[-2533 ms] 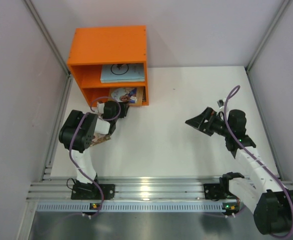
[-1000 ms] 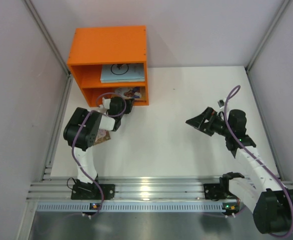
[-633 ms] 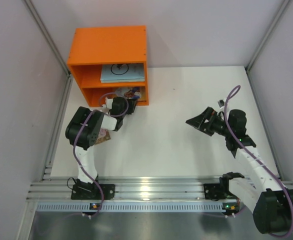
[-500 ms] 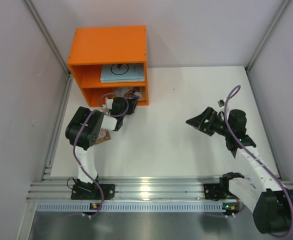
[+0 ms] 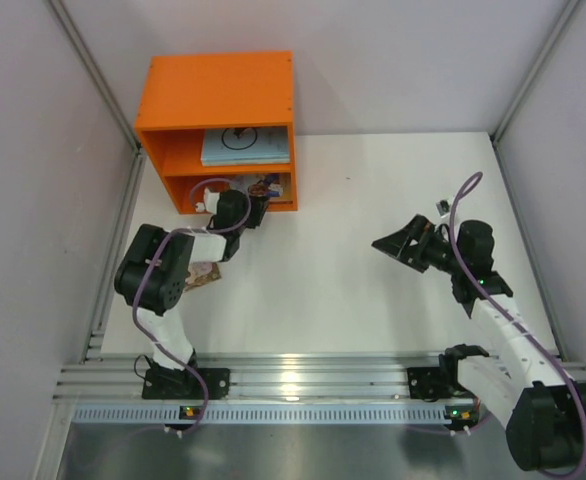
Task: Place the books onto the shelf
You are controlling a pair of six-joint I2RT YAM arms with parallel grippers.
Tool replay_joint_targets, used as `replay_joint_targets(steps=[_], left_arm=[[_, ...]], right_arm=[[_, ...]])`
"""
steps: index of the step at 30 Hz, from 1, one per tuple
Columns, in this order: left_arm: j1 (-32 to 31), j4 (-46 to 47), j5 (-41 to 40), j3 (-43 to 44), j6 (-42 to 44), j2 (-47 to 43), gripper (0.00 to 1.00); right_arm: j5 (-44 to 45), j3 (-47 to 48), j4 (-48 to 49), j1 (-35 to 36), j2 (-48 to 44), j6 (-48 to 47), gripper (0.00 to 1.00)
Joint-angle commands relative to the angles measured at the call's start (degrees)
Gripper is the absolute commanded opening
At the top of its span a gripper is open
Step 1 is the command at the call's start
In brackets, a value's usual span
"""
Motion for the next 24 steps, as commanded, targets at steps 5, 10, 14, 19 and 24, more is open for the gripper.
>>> replay_joint_targets(steps=[5, 10, 14, 19, 24], left_arm=[[0.49, -8.84, -5.4, -0.85, 11.66, -7.77, 0.0], [1.63, -5.78, -4.0, -2.43, 9.47, -6.11, 0.0], [2.16, -5.07, -2.77, -1.29, 7.27, -3.74, 0.0], [2.24, -5.24, -1.8, 0.9, 6.3, -1.02, 0.0], [2.16, -4.54, -1.28, 2.49, 6.12, 0.22, 0.0]], right_arm=[[0.24, -0.76, 1.53, -0.67, -1.08, -0.2, 1.0], [0.33, -0.76, 1.7, -0.76, -1.08, 0.07, 1.0], [0.33, -0.5, 1.62, -0.76, -1.08, -0.02, 1.0], [0.33, -0.15, 1.62, -0.76, -0.47, -0.37, 1.0], [0.33, 0.03, 1.62, -0.76, 0.33, -0.64, 1.0]])
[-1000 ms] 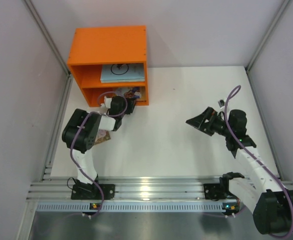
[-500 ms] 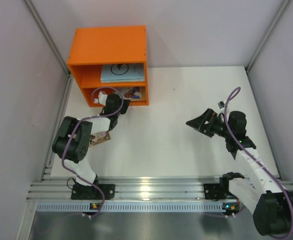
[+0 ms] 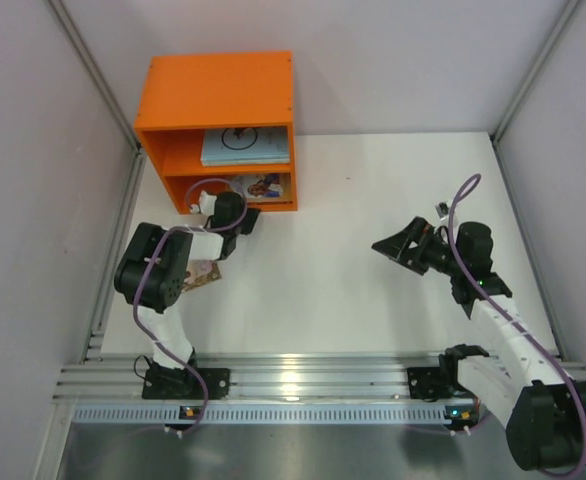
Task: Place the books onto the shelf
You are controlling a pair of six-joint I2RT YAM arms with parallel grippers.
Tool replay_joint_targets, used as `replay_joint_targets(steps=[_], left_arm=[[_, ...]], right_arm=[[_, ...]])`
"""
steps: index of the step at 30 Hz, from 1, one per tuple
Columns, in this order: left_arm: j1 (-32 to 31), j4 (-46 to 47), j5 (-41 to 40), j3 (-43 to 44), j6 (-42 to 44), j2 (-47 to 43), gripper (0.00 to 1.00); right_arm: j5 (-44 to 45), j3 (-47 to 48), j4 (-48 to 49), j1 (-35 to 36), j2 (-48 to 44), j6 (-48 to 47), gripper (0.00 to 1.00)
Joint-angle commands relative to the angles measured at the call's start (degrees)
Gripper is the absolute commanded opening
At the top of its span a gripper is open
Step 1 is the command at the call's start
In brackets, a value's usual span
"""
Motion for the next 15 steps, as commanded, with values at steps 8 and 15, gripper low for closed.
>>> replay_joint_targets(steps=[8, 15], left_arm=[[0.12, 3.27, 1.53, 4.84, -0.67, 2.84, 0.0], [0.12, 3.62, 1.97, 5.98, -0.76, 4.07, 0.0]], right_arm=[[0.46, 1.23, 1.9, -0.74, 0.68, -0.9, 1.0], [0.55, 1.23, 1.99, -0.73, 1.03, -1.08, 1.0]])
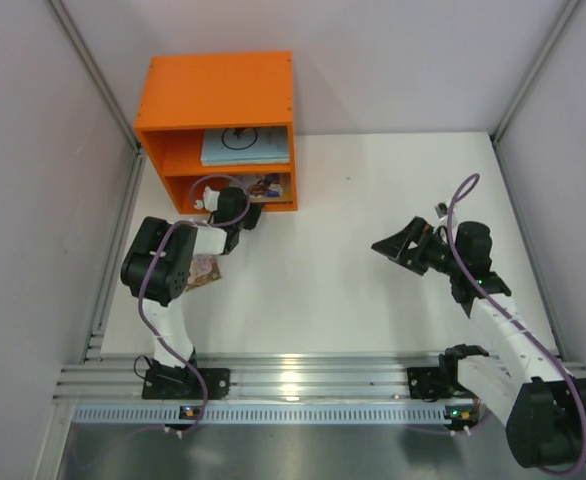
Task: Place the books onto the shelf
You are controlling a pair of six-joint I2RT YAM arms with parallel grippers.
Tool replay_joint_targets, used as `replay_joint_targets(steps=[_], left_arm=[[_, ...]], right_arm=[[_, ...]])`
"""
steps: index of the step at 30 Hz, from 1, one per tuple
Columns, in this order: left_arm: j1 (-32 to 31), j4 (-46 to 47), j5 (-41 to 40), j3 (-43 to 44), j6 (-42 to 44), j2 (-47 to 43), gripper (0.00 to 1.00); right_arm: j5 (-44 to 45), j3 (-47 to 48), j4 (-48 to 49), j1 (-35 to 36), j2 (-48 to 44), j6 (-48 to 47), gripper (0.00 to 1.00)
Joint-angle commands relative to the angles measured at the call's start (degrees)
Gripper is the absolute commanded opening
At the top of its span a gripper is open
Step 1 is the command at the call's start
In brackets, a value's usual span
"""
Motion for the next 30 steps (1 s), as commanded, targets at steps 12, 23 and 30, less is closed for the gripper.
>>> replay_joint_targets(steps=[12, 23, 30], left_arm=[[0.04, 3.07, 0.37, 2.71, 0.75, 0.81, 0.0], [-0.23, 3.16, 0.2, 3.41, 1.19, 1.25, 0.0], [-0.32, 3.69, 0.28, 2.71, 1.28, -0.15, 0.0]], right_arm=[[0.57, 0.53, 3.15, -0.73, 0.95, -0.62, 1.0], [0.58, 0.27, 3.15, -0.74, 0.42, -0.53, 1.0], [0.58, 0.18, 3.24, -0.65, 0.59, -0.62, 1.0]])
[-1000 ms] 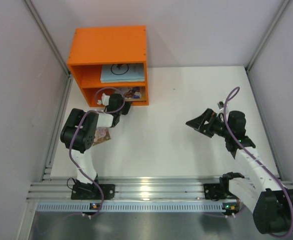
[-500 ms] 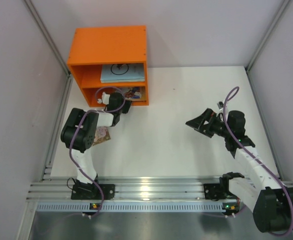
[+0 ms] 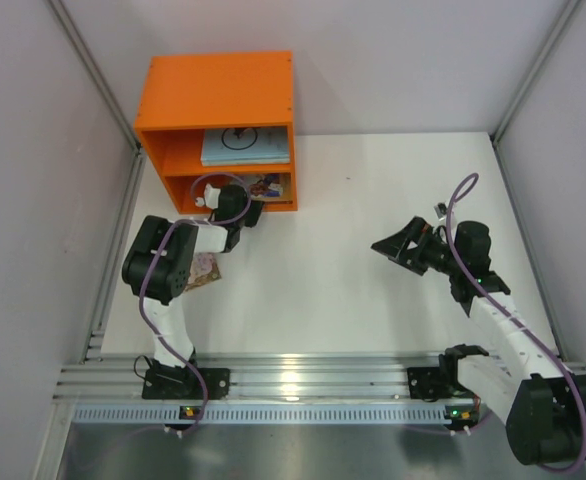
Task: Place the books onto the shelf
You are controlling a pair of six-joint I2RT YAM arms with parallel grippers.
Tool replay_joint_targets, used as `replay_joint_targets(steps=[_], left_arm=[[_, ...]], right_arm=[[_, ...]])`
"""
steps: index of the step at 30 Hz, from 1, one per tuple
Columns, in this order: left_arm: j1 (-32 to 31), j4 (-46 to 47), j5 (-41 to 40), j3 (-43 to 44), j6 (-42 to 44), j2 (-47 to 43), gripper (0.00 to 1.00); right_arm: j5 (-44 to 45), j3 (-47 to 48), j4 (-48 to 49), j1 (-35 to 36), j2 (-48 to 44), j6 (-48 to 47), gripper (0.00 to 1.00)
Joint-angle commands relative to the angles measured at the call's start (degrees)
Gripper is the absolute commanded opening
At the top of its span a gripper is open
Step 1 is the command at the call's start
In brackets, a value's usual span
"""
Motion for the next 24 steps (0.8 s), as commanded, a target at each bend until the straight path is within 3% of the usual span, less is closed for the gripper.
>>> replay_joint_targets(steps=[1, 10, 15, 18, 21, 24], left_arm=[[-0.29, 3.52, 0.02, 1.01, 1.25, -1.37, 0.0], [-0.91, 1.06, 2.03, -7.16, 4.94, -12.88, 0.0], [2.16, -15.44, 5.82, -7.51, 10.74, -19.11, 0.0], [6.55, -25.89, 5.91, -10.58, 15.47, -24.03, 0.0], [12.43, -37.85, 0.04, -13.05, 19.96, -30.28, 0.0], [24.35, -46.3, -4.54, -13.59, 24.8, -35.38, 0.0]], right_arm=[[0.4, 0.09, 2.89, -0.65, -0.15, -0.72, 1.0], [1.19, -0.53, 2.98, -0.56, -1.11, -0.02, 1.0], [1.28, -1.14, 3.77, 0.14, -1.81, 0.94, 1.0], [0.41, -1.93, 5.43, 0.49, -2.43, 2.17, 1.0], [-0.83, -2.63, 6.14, 0.58, -2.87, 2.09, 1.0], [-1.27, -3.69, 8.34, 0.93, -2.44, 4.01, 1.0]])
